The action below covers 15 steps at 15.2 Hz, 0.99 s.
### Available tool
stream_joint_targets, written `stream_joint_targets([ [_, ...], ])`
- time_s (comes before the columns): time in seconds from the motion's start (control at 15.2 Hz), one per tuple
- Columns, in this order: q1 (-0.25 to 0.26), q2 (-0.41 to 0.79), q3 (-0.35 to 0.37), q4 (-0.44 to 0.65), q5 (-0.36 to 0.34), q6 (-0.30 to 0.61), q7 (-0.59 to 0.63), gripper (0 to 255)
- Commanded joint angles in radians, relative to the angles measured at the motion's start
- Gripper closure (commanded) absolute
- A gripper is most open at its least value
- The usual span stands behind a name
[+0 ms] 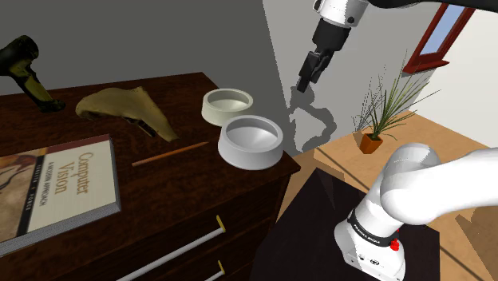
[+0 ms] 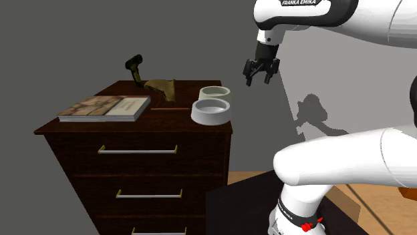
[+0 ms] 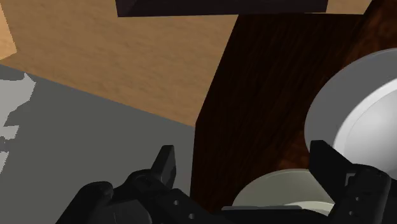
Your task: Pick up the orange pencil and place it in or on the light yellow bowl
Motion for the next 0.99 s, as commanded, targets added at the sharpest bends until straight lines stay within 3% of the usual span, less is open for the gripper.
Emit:
stream_joint_targets([
  [0.0, 0.0, 0.0, 0.0, 0.0, 0.0, 0.0, 0.0, 0],
  [0.92, 0.202, 0.484, 0.138, 0.306, -0.055, 0.071, -0.29, 0],
])
